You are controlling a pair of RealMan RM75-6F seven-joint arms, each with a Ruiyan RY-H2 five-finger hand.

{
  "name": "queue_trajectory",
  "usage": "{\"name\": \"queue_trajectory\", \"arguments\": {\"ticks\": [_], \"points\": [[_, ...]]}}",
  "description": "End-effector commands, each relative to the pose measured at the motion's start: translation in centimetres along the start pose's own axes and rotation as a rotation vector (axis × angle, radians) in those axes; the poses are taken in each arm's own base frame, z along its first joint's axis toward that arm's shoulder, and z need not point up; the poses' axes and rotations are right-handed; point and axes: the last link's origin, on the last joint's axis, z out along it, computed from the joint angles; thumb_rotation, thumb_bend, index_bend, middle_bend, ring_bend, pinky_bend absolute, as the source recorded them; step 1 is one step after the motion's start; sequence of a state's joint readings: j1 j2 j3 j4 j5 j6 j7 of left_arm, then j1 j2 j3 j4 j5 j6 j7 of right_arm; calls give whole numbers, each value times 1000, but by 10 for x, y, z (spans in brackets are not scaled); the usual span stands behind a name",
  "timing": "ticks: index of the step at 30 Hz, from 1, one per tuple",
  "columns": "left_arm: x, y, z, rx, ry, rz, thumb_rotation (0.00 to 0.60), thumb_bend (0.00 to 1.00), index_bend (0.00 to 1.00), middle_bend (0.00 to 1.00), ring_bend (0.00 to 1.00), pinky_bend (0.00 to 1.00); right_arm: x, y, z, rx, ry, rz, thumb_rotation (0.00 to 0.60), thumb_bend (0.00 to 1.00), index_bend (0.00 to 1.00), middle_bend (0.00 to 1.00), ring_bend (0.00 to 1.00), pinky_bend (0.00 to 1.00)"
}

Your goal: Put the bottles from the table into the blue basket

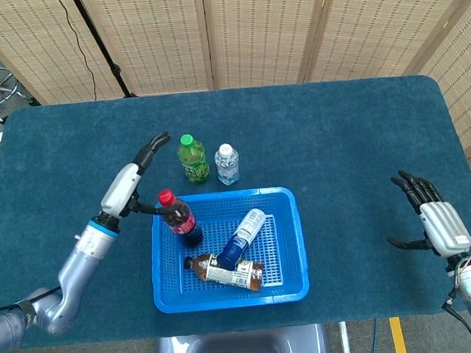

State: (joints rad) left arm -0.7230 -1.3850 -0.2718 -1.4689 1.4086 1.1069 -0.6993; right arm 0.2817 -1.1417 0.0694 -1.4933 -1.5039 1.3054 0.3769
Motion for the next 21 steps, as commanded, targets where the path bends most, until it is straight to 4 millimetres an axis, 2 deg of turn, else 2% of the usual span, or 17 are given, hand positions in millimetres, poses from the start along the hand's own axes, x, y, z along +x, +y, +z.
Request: {"name": "queue_trajectory", "arguments": {"ticks": [1, 5, 11, 21], "points": [[25, -11, 8, 27, 103, -40, 600, 36, 0, 0, 0, 0, -1, 1, 2, -6, -5, -2, 600, 0, 0, 0, 0, 38], [40, -31, 18, 102, 131, -53, 600, 35, 0, 0, 0, 0, -3, 2, 4, -13, -9, -3, 600, 0, 0, 0, 0, 38], [48, -55, 29, 192, 120, -86, 600, 35, 0, 0, 0, 0, -6, 3, 7, -21, -18, -13, 600, 0, 0, 0, 0, 38], [44, -77, 49, 248, 82, -103, 600, 35, 0, 0, 0, 0, -10, 6, 9, -36, -26, -19, 600, 0, 0, 0, 0, 38]]}}
